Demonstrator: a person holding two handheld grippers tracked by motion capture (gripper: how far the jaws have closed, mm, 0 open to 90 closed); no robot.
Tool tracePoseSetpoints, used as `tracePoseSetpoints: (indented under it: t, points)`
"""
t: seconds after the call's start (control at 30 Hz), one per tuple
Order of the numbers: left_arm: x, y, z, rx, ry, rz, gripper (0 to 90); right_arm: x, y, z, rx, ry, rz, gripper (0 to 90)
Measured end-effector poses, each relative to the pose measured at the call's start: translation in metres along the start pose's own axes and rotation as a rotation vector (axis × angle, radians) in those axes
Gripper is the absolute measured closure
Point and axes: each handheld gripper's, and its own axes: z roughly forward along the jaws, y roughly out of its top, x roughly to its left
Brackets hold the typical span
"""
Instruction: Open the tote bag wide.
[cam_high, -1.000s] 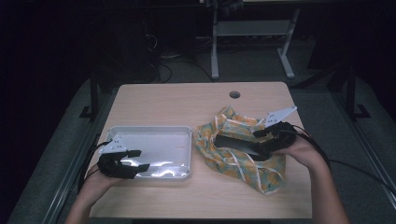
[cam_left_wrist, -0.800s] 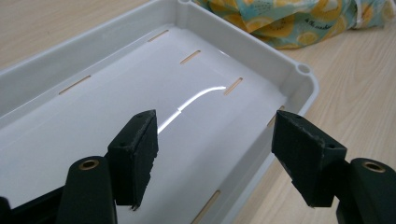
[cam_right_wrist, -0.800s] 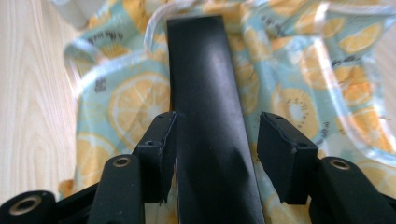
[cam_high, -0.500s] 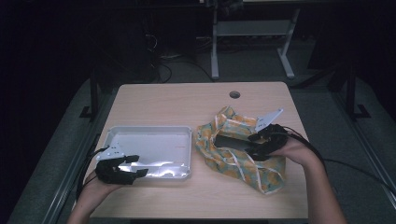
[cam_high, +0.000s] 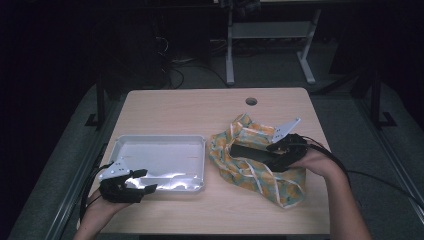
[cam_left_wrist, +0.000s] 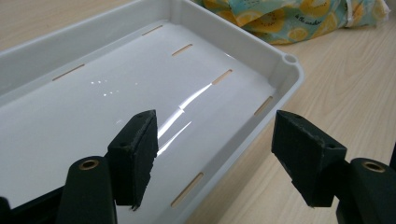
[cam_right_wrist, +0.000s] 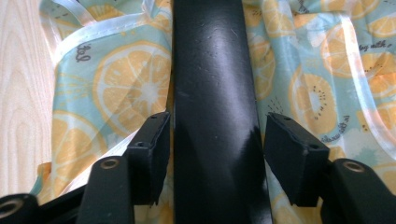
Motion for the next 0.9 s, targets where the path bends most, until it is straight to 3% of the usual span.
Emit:
tracePoseSetpoints:
  t: [0.13, 0.47, 0.7, 0.9]
  points:
    - [0.0, 0.002, 0.001, -0.002, -0.008, 0.015, 31.6, 0.001, 0.0, 0.01, 0.039, 0.002, -0.003, 39.1]
    - [0.002, 0.003, 0.0, -0.016, 0.004, 0.025, 31.8, -0.001, -0.002, 0.015, 0.044, 0.008, -0.003, 40.0]
    - [0.001, 0.002, 0.001, -0.018, 0.005, 0.023, 31.9, -0.004, -0.003, 0.011, 0.031, 0.036, 0.021, 42.3]
    - [0.002, 0.002, 0.001, -0.021, 0.01, 0.025, 32.0, -0.002, -0.002, 0.001, 0.004, 0.007, 0.03, 42.4]
